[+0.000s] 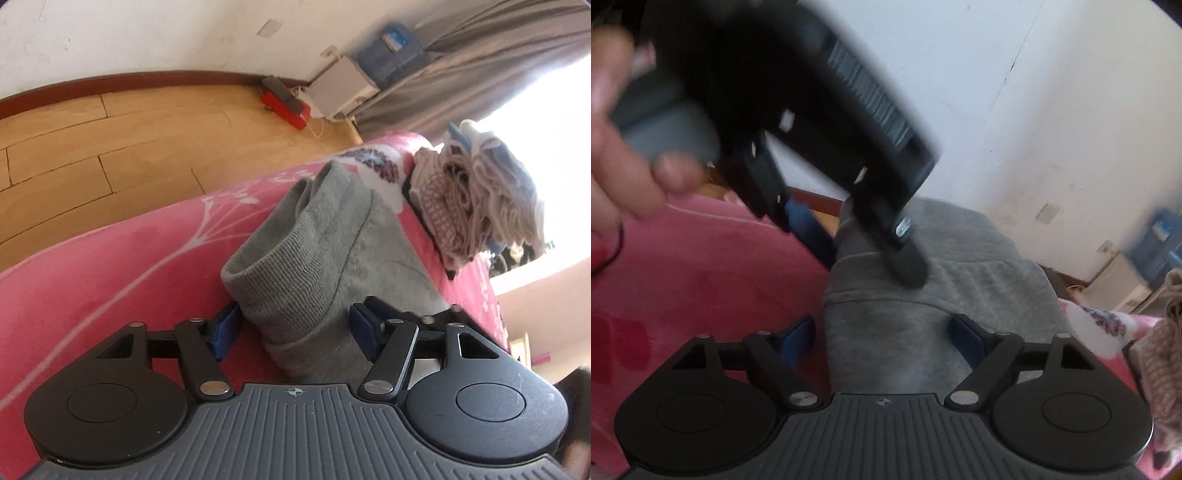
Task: Fold clothes
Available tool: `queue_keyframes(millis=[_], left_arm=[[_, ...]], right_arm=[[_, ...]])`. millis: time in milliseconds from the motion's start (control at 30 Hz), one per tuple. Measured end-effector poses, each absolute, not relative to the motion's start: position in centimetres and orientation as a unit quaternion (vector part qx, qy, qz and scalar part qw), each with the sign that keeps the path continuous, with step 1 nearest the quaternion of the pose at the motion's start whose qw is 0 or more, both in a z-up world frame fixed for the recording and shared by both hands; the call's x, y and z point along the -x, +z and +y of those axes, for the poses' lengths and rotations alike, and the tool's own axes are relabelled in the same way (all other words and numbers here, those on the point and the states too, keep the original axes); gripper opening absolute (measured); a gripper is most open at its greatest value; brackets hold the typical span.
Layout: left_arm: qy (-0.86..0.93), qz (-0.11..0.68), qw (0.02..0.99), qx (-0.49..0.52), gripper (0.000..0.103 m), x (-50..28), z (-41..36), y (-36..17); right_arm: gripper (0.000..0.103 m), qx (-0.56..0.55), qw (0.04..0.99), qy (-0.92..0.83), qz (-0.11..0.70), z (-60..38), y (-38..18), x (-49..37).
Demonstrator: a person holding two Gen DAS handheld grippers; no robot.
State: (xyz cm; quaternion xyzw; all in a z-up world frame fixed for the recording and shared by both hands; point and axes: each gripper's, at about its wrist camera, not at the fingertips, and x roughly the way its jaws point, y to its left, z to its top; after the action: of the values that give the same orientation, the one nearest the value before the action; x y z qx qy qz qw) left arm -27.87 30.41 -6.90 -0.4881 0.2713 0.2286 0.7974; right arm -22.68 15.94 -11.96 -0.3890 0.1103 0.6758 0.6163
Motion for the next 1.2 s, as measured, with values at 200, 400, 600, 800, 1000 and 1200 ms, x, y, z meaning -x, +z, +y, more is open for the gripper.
queue_keyframes(millis=[200, 400, 600, 800, 1000, 1200], left_arm=[[0.199, 0.241, 0.809, 0.498, 0.059, 28.0, 30.8, -4.9], [0.170, 0.230, 0.825, 0.488, 0.059, 27.0, 30.3, -3.5], [0.125, 0.224, 0.841, 0.477, 0.059, 25.9, 30.2, -1.6], [0.106, 0.169, 0.861, 0.468, 0.061, 25.5, 31.4, 1.5], [0.123, 0.200, 0.865, 0.443, 0.061, 21.2, 30.8, 0.6], [0.094, 0.225, 0.886, 0.394, 0.061, 16.0, 28.3, 0.0]], right_arm=[[0.089, 0.384, 0.651, 0.646, 0.106, 17.0, -12.5, 23.3], [0.051, 0.361, 0.692, 0.609, 0.143, 18.0, -11.8, 21.3], [0.025, 0.273, 0.721, 0.604, 0.201, 16.0, -8.6, 16.9], [0.024, 0.115, 0.754, 0.572, 0.300, 12.5, -4.9, 10.9], [0.023, 0.017, 0.773, 0.545, 0.323, 7.1, -2.2, 7.6], [0.023, -0.028, 0.796, 0.525, 0.301, 1.5, 0.0, 5.2]])
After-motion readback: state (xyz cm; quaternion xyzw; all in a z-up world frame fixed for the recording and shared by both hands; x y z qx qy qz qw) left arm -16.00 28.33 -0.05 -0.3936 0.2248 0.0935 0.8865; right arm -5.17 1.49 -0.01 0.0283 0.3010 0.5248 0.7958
